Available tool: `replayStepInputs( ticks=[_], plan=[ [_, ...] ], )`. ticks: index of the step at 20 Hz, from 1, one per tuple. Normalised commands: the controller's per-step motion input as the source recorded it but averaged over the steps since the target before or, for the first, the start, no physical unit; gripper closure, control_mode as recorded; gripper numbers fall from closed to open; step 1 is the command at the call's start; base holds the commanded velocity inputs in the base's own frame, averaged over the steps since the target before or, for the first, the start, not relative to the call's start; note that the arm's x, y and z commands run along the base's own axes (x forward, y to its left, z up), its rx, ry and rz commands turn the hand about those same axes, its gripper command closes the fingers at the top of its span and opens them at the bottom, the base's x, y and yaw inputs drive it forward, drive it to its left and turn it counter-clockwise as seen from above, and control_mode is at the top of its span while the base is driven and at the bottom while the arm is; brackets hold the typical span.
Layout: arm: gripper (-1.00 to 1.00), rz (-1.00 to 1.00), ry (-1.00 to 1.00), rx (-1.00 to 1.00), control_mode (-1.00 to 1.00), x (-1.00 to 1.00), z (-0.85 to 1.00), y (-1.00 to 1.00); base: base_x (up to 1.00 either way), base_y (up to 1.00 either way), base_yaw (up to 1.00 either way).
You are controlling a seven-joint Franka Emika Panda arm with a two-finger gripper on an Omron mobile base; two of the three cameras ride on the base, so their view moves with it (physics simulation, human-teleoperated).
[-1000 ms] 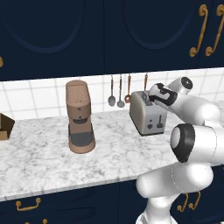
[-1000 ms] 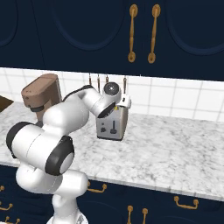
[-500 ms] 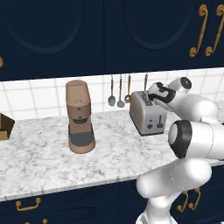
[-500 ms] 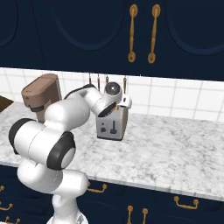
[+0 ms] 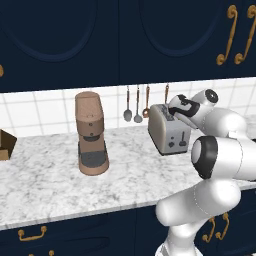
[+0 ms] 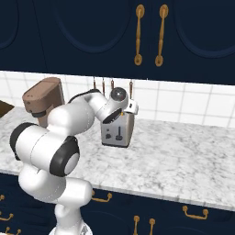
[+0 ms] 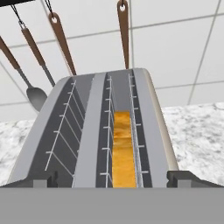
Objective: Start the toaster. Once the lever pops up, take the bread to the plate on the dining counter.
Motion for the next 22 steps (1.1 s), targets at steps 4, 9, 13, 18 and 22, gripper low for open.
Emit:
replayStepInputs(
  ticks=[4, 9, 13, 18, 22],
  plan=[
    [-1.00, 0.00, 0.00, 0.00, -1.00, 0.00, 0.00, 0.00, 0.00, 0.00, 0.00],
    [-1.00, 0.00, 0.00, 0.00, -1.00, 0.00, 0.00, 0.00, 0.00, 0.00, 0.00],
    [-1.00, 0.00, 0.00, 0.00, -1.00, 0.00, 0.00, 0.00, 0.00, 0.00, 0.00],
    [-1.00, 0.00, 0.00, 0.00, -1.00, 0.00, 0.00, 0.00, 0.00, 0.00, 0.00],
    [-1.00, 0.00, 0.00, 0.00, -1.00, 0.00, 0.00, 0.00, 0.00, 0.00, 0.00]
  ],
)
